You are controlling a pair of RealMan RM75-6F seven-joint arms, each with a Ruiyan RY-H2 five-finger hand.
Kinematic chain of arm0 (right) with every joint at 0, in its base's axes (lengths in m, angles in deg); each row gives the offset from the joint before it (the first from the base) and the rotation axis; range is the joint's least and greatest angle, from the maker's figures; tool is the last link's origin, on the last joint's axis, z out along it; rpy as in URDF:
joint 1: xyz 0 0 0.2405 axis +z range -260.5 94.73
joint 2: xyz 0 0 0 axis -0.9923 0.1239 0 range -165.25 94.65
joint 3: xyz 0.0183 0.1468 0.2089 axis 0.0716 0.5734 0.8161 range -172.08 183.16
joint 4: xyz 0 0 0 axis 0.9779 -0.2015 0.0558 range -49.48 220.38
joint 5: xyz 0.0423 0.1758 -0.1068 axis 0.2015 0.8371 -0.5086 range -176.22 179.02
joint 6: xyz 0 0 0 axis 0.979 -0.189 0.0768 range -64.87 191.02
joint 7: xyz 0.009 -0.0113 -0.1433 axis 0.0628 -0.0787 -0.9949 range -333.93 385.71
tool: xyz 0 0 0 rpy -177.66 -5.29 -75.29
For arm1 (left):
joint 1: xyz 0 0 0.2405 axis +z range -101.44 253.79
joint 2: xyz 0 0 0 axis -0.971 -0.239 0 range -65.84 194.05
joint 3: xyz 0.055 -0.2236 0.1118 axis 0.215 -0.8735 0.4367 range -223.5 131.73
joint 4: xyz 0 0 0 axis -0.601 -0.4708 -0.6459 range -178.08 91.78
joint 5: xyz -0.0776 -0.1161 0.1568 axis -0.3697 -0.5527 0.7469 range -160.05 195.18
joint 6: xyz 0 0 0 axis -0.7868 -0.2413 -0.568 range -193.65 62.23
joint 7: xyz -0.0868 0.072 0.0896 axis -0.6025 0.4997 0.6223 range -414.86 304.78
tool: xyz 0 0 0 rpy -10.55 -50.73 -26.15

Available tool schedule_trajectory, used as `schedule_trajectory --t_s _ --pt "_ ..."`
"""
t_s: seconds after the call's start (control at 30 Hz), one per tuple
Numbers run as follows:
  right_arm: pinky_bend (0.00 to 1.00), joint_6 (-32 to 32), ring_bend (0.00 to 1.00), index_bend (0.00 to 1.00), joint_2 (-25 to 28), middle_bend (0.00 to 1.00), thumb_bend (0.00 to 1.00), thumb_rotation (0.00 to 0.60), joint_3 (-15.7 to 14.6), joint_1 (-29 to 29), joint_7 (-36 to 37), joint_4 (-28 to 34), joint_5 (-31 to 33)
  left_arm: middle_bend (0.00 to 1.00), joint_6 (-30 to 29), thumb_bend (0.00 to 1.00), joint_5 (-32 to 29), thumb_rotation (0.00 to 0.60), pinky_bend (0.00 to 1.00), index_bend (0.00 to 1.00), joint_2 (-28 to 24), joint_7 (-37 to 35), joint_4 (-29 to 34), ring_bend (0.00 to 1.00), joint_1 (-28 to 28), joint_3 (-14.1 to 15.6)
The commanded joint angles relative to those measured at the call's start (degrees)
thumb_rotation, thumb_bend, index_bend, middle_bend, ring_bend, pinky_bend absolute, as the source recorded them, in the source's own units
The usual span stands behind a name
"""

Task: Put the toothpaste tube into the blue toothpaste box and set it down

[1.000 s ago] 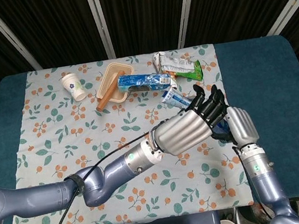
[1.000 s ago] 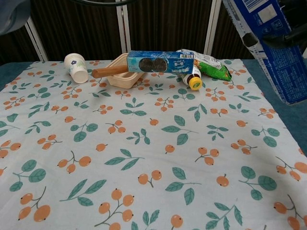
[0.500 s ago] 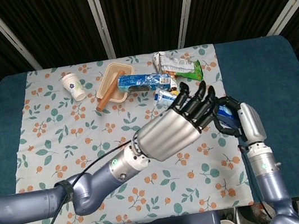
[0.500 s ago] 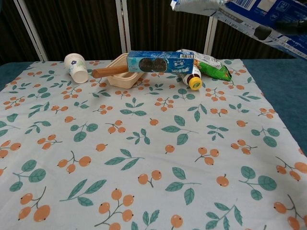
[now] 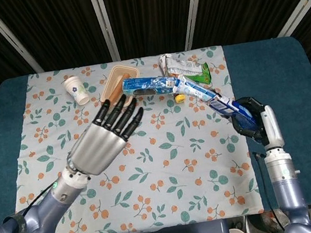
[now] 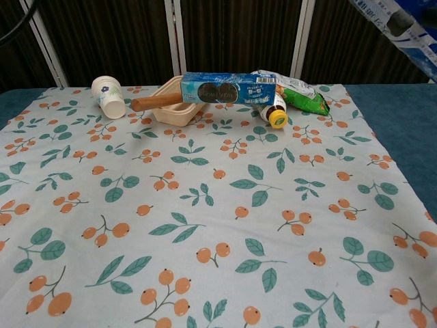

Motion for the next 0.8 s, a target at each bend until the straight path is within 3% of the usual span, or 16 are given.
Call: schedule_trajectory --t_s 0.03,0.2,0.37,0.5,0.7,0.8 --pt "0.43 -0.4 0.43 0.42 0.3 0.47 0.47 0.600 2.0 -1.4 4.4 0.1 -0.3 0.22 -5.3 0.01 1.2 0.600 0.35 0.23 -2.6 -4.3 -1.5 0.21 5.8 3.6" --pt "0.43 -0.6 0.43 0.42 1.6 0.47 0.47 0.600 6.0 -3.9 14.0 1.0 0.4 0.22 -11.8 0.01 0.4 0.600 0.35 0.23 -2.9 -11.1 -5.5 0.21 13.8 7.4" --pt "0.43 -0.7 0.43 0.42 3.6 0.47 0.47 0.600 11.6 -6.8 25.3 3.0 0.9 0.22 -14.4 0.01 -0.9 0.600 0.35 0.23 -1.4 -15.5 -11.0 0.21 19.7 11.0" --pt "0.43 0.7 0.43 0.42 7.0 0.47 0.47 0.600 18.0 -9.8 36.5 5.1 1.7 0.21 -14.5 0.01 -2.1 0.600 0.35 0.23 1.1 -19.0 -17.1 0.21 24.1 14.0" --pt "0.43 1.0 0.43 0.42 11.1 0.47 0.47 0.600 20.7 -15.5 45.9 8.8 -2.5 0.20 -14.2 0.01 -3.5 0.600 0.35 0.23 5.0 -22.6 -24.0 0.21 28.5 15.7" --pt "0.42 1.7 0.40 0.37 13.0 0.46 0.47 0.600 20.9 -17.1 47.7 9.3 -4.1 0.19 -14.5 0.01 -3.6 0.600 0.35 0.21 6.3 -24.1 -26.6 0.20 30.0 15.9"
